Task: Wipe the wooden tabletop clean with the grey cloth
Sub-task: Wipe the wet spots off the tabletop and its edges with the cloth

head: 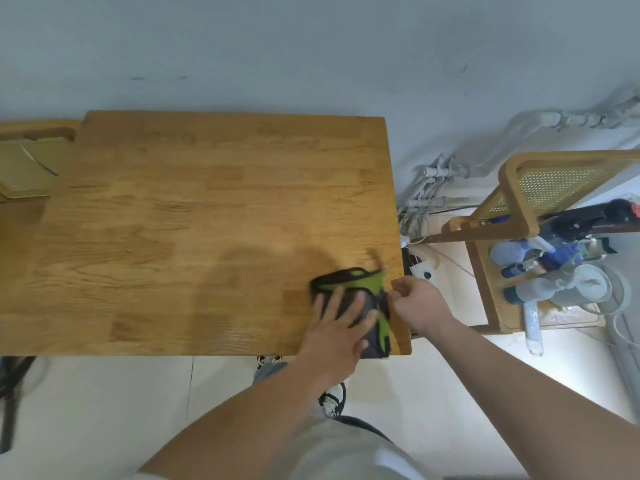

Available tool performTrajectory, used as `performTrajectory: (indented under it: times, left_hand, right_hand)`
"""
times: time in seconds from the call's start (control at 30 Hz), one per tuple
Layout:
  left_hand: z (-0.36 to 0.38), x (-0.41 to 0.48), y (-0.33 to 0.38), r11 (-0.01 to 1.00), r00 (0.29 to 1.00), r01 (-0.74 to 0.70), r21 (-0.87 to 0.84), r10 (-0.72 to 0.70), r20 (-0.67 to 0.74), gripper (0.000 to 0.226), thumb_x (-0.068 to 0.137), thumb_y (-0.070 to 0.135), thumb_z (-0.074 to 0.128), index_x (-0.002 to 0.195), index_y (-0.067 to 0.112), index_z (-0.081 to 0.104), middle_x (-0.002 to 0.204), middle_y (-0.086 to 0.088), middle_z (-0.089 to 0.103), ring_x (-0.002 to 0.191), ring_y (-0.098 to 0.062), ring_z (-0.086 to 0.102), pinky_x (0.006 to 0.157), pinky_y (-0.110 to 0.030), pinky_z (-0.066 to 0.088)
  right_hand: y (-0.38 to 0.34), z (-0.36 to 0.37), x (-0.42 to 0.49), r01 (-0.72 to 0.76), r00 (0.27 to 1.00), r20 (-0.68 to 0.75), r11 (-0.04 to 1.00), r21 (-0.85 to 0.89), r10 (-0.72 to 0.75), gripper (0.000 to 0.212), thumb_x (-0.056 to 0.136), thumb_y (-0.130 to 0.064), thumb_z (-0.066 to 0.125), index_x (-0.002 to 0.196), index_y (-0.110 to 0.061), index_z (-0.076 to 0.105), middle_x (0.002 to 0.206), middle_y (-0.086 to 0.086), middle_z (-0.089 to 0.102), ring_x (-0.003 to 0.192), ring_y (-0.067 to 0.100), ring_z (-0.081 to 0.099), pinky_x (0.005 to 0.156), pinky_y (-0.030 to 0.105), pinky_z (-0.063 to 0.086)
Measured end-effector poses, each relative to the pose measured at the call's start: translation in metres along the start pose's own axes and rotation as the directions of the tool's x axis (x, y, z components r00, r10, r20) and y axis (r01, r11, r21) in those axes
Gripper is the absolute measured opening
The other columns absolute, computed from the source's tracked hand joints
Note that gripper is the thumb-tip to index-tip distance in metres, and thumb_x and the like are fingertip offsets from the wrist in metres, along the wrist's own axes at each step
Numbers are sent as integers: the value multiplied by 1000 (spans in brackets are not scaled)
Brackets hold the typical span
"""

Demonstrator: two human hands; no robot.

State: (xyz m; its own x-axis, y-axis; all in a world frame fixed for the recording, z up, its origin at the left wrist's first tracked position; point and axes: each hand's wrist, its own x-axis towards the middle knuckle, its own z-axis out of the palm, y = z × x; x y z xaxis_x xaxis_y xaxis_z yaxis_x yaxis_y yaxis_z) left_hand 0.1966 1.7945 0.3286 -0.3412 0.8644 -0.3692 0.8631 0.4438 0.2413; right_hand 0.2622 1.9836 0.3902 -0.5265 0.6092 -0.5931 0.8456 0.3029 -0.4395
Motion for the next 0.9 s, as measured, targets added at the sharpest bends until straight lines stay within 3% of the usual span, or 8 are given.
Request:
performTrajectory:
  times: [0.03,0.1,0.3,0.47,0.57,0.7,0.8,0.9]
  left_hand:
    - [-7,11,-4,992,993,-117,51,115,33,57,106,53,25,159,45,3,172,6,-11,154,-36,-24,120,-61,-16]
    - [-21,30,-22,980,986,-160,122,154,59,59,106,57,27,159,48,2,172,9,-12,155,-31,-21,122,-59,-11]
    - [-54,38,-117,964,964,262,-39,-260,49,62,104,65,15,155,53,-17,167,11,-27,151,-25,-31,125,-54,-10]
    - [-90,100,-158,954,951,293,-59,-284,125,63,105,62,18,155,51,-18,166,10,-30,151,-31,-32,122,-60,-11]
    - [-110,154,-144,984,982,171,-44,-167,86,63,108,56,25,160,46,-8,169,6,-24,152,-36,-28,121,-65,-11]
    - [-83,149,-99,994,995,-99,36,100,-1,60,109,50,24,162,40,-3,171,0,-18,149,-40,-33,117,-68,-16]
    - [-69,131,-101,851,859,-510,127,498,114,58,108,54,25,161,43,6,170,5,-12,152,-34,-30,118,-62,-20]
    - [-103,168,-146,745,765,-644,176,626,152,59,105,64,25,160,47,13,170,11,-5,156,-23,-18,124,-52,-15]
  right_hand:
    - [-2,-4,4,12,1000,0,1000,-13,-12,36,95,-25,59,129,-15,67,126,6,71,110,25,63,90,33,48]
    - [-8,-11,12,29,1000,-9,999,-36,-30,34,94,-19,58,126,-16,68,122,7,72,100,23,60,84,30,45]
    - [-45,-19,40,62,997,58,993,-98,-56,60,85,-16,56,145,-20,55,139,8,55,119,30,60,97,40,54]
    - [-86,-37,93,102,994,71,950,-296,-84,62,84,-18,60,145,-25,51,137,7,51,124,30,54,98,42,52]
    - [-106,-53,130,30,999,23,942,-333,-24,65,83,-10,55,147,-21,48,136,12,54,114,34,61,92,46,57]
    - [-114,-64,160,29,994,-103,988,-152,-45,45,95,-13,53,140,-13,58,126,18,66,94,33,66,76,40,58]
    - [-110,-66,169,25,990,-133,994,-108,-40,43,105,-28,50,144,-14,56,139,17,62,118,35,63,95,35,51]
    - [-111,-72,179,16,995,-94,995,-103,-26,41,103,-28,52,142,-18,58,140,15,60,117,34,63,92,35,51]
